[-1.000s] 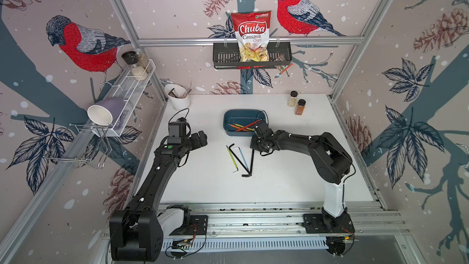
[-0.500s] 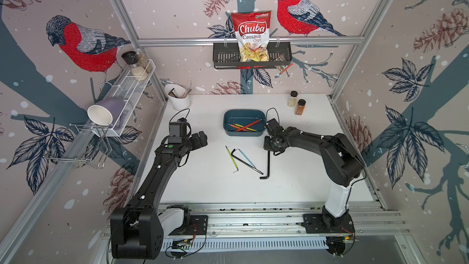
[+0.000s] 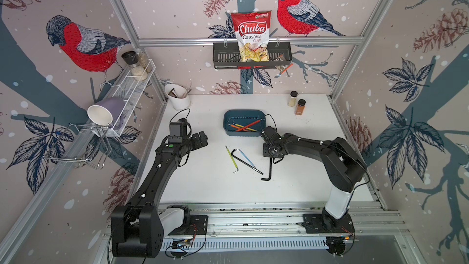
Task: Put the hex key on the desktop into the storage box
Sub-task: Move the Allen key to the center of the board, then pick up the Allen key from the center of the board.
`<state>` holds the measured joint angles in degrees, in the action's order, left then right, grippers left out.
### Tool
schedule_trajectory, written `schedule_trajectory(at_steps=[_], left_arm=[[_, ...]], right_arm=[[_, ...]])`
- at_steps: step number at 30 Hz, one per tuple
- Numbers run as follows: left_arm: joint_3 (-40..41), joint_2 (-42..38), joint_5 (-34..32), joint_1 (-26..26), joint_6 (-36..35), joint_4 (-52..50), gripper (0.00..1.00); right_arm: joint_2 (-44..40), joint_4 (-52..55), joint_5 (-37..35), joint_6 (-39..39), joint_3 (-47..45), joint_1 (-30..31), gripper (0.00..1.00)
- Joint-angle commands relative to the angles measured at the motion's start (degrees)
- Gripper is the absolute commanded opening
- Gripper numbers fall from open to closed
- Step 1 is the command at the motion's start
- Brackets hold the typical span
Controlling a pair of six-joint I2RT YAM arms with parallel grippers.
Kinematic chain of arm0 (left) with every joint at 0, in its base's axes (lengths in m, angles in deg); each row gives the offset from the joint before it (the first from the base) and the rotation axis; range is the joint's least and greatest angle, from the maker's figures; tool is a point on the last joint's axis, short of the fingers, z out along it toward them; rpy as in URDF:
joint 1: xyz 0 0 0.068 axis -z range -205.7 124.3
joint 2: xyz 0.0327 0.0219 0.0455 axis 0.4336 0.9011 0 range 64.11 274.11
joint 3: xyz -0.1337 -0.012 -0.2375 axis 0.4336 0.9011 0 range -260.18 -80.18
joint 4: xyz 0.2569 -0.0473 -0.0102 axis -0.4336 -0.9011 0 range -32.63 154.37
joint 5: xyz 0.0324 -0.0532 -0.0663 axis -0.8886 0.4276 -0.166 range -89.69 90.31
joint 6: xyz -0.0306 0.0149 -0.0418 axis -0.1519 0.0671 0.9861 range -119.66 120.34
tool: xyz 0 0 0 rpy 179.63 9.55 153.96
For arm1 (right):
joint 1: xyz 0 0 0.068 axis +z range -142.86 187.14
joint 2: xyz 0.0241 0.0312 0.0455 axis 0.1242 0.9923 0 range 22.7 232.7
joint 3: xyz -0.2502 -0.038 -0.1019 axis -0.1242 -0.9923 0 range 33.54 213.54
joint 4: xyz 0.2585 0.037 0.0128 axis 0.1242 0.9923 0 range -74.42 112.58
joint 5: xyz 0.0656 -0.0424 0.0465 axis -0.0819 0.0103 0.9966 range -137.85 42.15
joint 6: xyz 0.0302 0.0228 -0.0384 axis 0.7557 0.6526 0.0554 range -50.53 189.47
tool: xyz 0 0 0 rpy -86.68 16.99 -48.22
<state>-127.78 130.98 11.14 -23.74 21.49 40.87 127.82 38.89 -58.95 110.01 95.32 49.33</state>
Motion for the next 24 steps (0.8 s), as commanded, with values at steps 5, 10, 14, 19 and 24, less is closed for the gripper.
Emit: schedule_trajectory(at_steps=[5, 10, 14, 19, 24], left_arm=[[0.03, -0.14, 0.84, -0.12, -0.20, 0.04, 0.96], [-0.10, -0.23, 0.77, -0.17, -0.25, -0.14, 0.96], [0.14, -0.64, 0.68, -0.18, -0.22, 0.13, 0.96], [0.15, -0.47, 0.51, -0.15, -0.18, -0.02, 0.96], [0.37, -0.35, 0.42, -0.14, -0.12, 0.11, 0.96]], right_arm=[[1.50, 2.30, 4.82, 4.61, -4.42, 1.93, 0.45], [3.15, 2.06, 4.43, 4.99, -5.25, 2.97, 0.34], [2.55, 0.44, 4.72, 5.82, -6.72, 3.15, 0.19], [-0.57, -2.57, 6.51, 6.99, -9.03, 2.83, 0.01], [-7.39, -5.89, 8.43, 7.89, -11.89, 0.74, 0.00]])
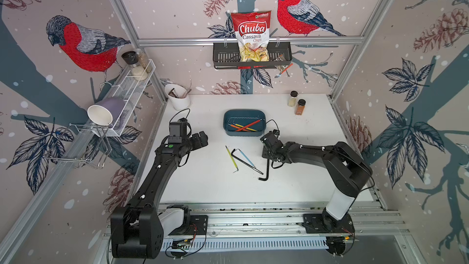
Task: Put the hex key on the desktop into the storage box
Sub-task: Pick up the Allen key from the center of the board.
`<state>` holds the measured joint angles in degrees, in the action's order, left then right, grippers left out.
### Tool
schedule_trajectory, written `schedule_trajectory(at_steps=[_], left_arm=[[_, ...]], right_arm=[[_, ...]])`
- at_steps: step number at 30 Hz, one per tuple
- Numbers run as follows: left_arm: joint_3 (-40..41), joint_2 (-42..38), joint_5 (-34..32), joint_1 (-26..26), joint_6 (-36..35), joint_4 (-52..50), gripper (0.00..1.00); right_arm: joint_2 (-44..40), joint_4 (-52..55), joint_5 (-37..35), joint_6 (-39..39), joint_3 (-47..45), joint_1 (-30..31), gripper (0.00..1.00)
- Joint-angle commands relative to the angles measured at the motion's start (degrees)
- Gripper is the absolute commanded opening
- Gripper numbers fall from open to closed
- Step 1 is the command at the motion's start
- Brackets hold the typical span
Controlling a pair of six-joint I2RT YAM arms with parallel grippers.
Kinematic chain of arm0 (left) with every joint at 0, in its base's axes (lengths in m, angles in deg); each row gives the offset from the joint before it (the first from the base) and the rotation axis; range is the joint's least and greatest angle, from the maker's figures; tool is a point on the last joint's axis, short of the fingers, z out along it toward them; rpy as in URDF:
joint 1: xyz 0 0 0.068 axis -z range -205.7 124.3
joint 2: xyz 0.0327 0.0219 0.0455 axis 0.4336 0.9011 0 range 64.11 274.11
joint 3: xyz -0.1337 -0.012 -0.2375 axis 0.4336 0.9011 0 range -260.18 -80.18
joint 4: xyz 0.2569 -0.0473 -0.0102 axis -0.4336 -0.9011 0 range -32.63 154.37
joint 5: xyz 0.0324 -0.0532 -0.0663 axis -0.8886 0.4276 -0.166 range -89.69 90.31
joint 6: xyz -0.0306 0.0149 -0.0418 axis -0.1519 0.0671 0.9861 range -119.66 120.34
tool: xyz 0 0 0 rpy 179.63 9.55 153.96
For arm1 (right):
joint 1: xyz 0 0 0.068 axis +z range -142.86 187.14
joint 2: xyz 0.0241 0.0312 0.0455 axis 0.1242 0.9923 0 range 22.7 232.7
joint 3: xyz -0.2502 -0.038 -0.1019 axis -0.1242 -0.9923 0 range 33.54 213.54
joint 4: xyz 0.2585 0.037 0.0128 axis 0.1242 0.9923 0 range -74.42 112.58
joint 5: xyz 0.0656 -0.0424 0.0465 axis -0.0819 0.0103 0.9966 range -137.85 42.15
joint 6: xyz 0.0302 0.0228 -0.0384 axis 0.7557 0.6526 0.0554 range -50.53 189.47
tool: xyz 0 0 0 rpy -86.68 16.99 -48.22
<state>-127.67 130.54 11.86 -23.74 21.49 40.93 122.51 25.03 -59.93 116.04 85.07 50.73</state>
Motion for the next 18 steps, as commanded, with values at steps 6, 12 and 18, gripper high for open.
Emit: schedule_trajectory(at_steps=[6, 12, 18], left_arm=[[0.68, 0.52, 0.06, 0.02, 0.26, 0.28, 0.96], [0.34, 1.87, 1.78, -0.01, 0.26, 0.34, 0.96], [0.35, 2.08, 1.02, -0.02, 0.61, 0.28, 0.96]], right_arm=[[-14.41, 2.35, 10.62, 4.37, -7.09, -4.09, 0.00], [-20.88, -1.60, 11.42, 7.08, -6.49, -5.34, 0.00], [-24.64, -6.44, 10.93, 9.11, -5.74, -6.04, 0.00]])
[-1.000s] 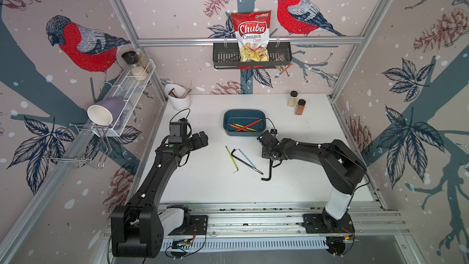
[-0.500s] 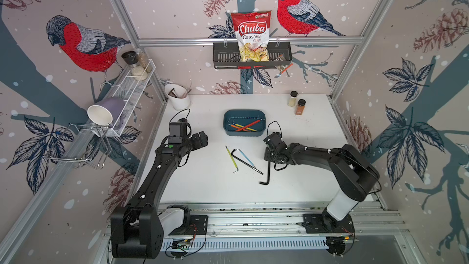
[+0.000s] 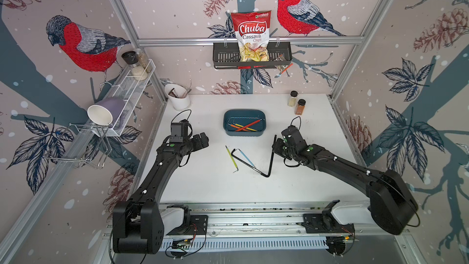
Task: Put the hex key on the desktop into the storage box
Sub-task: Pick up the Allen key from the center of the board, then place the Allen key in the storage box.
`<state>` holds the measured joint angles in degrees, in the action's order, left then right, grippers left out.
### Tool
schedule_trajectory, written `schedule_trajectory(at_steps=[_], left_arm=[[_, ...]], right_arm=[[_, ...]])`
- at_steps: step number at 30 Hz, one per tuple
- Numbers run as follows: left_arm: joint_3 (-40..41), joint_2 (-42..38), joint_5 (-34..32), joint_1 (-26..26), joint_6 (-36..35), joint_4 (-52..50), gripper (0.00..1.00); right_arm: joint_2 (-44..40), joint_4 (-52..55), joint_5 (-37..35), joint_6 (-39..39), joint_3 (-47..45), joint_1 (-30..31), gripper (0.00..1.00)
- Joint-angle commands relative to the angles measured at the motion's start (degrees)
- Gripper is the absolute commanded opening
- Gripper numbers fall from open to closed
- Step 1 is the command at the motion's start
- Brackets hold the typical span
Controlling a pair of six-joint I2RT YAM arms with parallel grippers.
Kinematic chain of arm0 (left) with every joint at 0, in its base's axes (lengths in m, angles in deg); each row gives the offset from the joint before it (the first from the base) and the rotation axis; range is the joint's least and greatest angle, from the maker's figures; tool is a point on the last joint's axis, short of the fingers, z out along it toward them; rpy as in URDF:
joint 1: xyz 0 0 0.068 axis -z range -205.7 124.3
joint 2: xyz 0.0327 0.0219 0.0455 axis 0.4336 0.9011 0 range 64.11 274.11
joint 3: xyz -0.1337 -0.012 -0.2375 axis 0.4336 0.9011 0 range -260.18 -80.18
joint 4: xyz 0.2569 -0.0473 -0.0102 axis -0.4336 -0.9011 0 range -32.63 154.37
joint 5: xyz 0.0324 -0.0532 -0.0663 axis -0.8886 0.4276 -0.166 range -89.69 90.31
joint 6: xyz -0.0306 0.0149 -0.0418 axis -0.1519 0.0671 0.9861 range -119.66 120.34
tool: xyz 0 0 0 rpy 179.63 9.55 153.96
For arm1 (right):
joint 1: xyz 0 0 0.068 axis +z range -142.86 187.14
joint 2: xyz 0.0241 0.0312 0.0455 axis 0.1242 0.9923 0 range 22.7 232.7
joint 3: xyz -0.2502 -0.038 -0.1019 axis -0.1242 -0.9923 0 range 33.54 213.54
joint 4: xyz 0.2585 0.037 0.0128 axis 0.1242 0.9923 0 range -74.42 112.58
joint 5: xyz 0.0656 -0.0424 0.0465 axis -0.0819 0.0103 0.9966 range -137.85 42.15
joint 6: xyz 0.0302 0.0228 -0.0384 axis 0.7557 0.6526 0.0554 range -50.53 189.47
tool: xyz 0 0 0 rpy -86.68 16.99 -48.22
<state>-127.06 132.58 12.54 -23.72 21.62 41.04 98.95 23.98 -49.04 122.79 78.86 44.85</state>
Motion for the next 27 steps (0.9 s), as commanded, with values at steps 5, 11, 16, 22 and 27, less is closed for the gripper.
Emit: schedule_trajectory(at_steps=[5, 11, 16, 22, 27], left_arm=[[-0.24, -1.17, -0.49, -0.03, 0.84, 0.28, 0.96], [0.82, -4.05, -1.84, 0.00, 1.43, 1.51, 0.96], [1.53, -5.20, -1.74, 0.00, 2.02, 2.85, 0.96], [1.50, -6.85, -1.41, 0.03, 5.35, 4.36, 0.96], [2.06, -8.36, 1.76, -0.02, 8.56, 8.21, 0.96]], right_arm=[[0.23, -7.70, 1.21, 2.37, 4.61, -1.27, 0.00], [5.89, -9.68, 4.08, 4.01, 12.34, -3.26, 0.00], [10.02, -15.89, 6.66, 8.24, 14.61, -3.17, 0.00], [13.35, -23.38, 6.98, 13.82, 14.27, -3.09, 0.00], [16.10, -28.97, 5.88, 18.32, 14.18, -3.03, 0.00]])
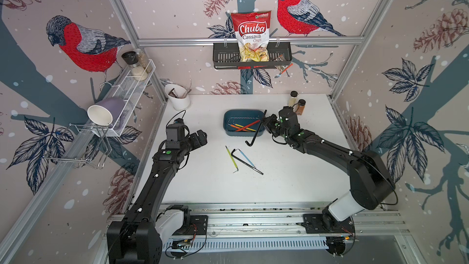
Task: Put the hex key on the desktop into the storage box
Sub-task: Place the Allen key in the storage box.
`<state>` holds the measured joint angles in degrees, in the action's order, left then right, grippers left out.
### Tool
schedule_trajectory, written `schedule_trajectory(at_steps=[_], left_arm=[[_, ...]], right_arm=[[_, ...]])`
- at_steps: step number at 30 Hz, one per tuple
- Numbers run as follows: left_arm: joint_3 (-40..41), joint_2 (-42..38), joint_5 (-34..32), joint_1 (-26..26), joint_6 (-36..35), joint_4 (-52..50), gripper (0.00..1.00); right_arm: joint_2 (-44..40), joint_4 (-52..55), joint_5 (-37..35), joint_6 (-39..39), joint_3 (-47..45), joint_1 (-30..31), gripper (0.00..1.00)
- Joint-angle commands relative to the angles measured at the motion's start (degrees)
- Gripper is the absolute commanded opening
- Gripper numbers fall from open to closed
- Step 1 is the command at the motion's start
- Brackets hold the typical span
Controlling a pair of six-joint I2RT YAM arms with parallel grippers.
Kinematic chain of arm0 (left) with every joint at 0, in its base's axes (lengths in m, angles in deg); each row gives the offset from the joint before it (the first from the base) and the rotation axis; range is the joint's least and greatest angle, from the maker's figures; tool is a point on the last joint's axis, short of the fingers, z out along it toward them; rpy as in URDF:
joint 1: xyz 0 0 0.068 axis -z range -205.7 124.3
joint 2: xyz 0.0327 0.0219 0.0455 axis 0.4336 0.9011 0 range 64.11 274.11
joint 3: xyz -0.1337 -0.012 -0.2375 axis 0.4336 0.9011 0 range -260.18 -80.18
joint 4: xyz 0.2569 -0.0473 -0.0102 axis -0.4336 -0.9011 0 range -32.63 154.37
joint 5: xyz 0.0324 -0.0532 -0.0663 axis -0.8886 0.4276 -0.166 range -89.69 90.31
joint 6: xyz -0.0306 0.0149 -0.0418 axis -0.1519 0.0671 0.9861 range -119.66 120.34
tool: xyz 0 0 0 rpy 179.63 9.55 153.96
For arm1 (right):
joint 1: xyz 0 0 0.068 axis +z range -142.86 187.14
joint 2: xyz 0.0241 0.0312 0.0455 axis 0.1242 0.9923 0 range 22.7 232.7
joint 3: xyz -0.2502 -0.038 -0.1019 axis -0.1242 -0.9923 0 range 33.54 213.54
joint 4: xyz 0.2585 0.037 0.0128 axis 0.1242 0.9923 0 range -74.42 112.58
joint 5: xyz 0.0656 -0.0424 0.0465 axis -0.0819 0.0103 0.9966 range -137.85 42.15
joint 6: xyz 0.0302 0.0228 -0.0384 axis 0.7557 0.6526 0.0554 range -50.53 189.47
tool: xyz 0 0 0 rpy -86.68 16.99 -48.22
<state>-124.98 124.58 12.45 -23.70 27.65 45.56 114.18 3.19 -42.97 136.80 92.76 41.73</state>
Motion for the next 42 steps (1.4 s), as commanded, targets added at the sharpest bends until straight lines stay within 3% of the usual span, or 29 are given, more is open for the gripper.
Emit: schedule_trajectory(at_steps=[1, 6, 13, 22, 42], left_arm=[[-0.20, -0.40, 1.50, -0.06, 2.17, 3.48, 0.96], [0.25, -0.44, -2.66, -0.04, 0.85, 3.54, 0.96], [1.50, -3.01, -6.32, 0.00, 1.11, 4.80, 0.96], [0.65, -3.13, -8.47, -0.08, 0.42, 4.62, 0.96], [2.05, -4.22, -9.45, -0.18, 2.29, 3.98, 0.96]], right_arm=[[1.64, -8.70, -0.89, 5.06, 0.56, 0.13, 0.00], [5.81, -10.65, -2.69, 8.68, 2.21, 0.30, 0.00], [10.29, -13.40, -13.88, 14.34, 3.33, 3.89, 0.00], [19.62, -15.92, -19.69, 19.71, 9.66, 5.80, 0.00], [32.20, -13.63, -21.89, 22.29, 23.49, 7.31, 0.00]])
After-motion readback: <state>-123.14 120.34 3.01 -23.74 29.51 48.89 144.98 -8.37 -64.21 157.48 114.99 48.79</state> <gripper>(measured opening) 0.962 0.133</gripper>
